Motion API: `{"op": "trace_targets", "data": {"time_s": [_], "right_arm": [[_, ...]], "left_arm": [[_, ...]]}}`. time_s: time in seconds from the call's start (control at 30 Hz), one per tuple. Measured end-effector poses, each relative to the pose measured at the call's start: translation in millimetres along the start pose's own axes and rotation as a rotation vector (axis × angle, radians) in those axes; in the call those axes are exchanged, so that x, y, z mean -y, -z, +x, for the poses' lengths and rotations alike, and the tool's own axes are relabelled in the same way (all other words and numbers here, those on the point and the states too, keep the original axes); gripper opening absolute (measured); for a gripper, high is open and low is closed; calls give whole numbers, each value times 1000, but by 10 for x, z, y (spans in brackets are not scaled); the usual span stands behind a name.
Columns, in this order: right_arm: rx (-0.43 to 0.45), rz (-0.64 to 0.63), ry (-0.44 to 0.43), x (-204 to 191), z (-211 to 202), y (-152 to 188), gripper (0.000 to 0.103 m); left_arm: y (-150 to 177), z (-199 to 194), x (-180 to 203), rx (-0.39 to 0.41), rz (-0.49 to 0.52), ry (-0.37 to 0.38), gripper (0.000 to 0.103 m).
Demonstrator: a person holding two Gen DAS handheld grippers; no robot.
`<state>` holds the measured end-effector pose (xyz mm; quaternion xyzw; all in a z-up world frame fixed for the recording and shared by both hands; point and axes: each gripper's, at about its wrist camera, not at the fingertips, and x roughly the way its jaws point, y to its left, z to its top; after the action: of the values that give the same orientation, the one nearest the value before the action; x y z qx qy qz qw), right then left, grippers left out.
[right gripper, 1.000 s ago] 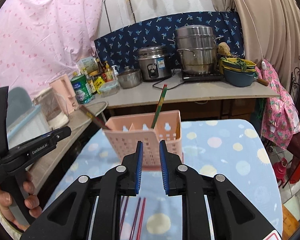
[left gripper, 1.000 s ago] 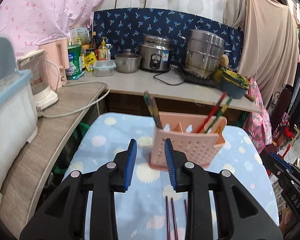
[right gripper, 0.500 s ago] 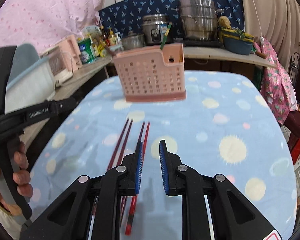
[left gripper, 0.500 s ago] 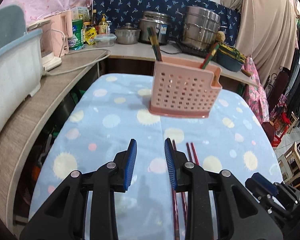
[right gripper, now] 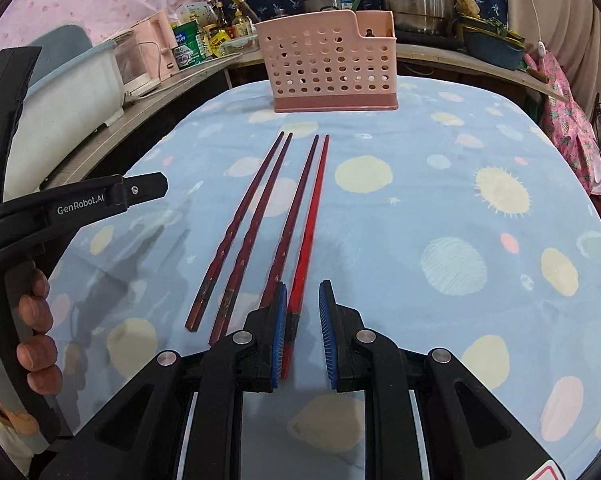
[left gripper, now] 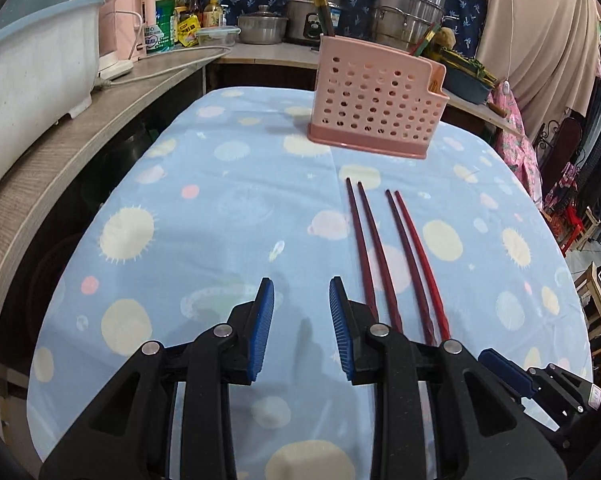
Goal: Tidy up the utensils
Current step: 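Move both open tools back over the remaining red chopsticks, then close the right tool on a bright red chopstick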
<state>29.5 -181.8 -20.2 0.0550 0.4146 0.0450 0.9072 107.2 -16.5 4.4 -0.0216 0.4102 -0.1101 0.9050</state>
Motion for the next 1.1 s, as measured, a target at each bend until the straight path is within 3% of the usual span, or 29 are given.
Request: {"op": "trace_targets", "data": {"time_s": [0.4, 0.57, 1.1], "right_arm": [[-26, -4, 14, -52, 91, 98, 17], [-20, -6, 29, -35, 91, 115, 11], [-1, 68, 82, 260, -12, 164, 7]], "left_arm": [[135, -8, 21, -27, 16, 8, 28], [172, -3, 45, -35, 25, 10, 28], [284, 11, 179, -57, 51, 18, 28]]}}
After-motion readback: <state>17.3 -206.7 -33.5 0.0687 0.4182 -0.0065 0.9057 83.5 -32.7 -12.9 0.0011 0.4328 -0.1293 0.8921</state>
